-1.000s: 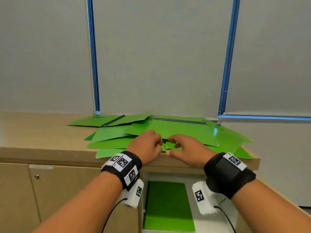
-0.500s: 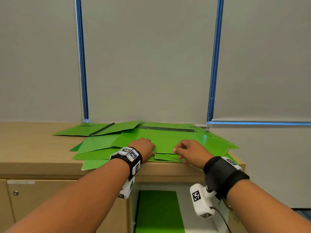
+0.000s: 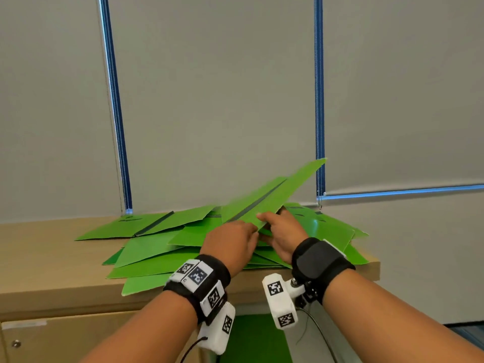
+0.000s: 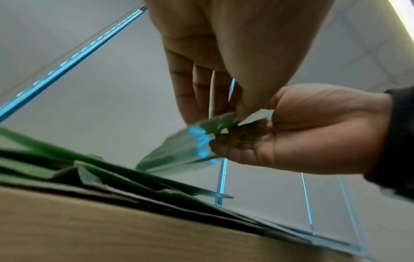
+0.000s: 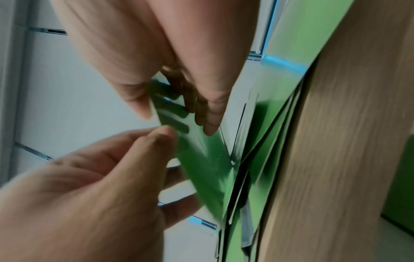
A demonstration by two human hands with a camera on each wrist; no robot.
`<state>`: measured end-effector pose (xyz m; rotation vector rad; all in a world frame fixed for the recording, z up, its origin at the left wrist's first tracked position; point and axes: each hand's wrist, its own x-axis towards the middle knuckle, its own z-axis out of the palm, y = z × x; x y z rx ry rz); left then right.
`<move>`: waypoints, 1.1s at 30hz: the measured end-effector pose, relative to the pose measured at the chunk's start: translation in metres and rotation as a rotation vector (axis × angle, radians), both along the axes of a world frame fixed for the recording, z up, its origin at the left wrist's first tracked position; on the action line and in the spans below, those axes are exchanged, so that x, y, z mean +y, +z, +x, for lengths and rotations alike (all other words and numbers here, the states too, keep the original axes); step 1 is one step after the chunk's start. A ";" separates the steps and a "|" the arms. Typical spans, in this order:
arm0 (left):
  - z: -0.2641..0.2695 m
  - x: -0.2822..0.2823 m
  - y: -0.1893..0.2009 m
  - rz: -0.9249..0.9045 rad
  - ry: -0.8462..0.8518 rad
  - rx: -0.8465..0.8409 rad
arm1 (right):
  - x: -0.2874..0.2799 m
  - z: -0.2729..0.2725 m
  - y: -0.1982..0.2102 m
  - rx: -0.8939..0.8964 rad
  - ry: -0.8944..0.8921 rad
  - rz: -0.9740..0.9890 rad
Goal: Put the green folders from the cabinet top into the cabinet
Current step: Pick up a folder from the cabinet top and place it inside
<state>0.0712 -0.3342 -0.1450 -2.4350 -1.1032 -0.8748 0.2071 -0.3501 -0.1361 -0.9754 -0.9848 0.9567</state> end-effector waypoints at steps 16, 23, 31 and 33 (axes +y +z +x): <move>-0.058 0.034 0.058 -0.137 0.052 -1.014 | -0.025 0.013 0.015 -0.037 -0.125 0.117; -0.063 0.022 0.054 -0.140 -0.112 -1.223 | -0.025 0.019 0.023 -0.016 -0.178 0.252; -0.090 -0.005 0.021 -0.087 -0.194 -1.340 | -0.052 0.014 0.027 -0.155 -0.043 0.316; -0.095 -0.006 -0.010 -0.160 -0.162 -1.368 | -0.056 0.008 0.010 -0.181 -0.016 0.294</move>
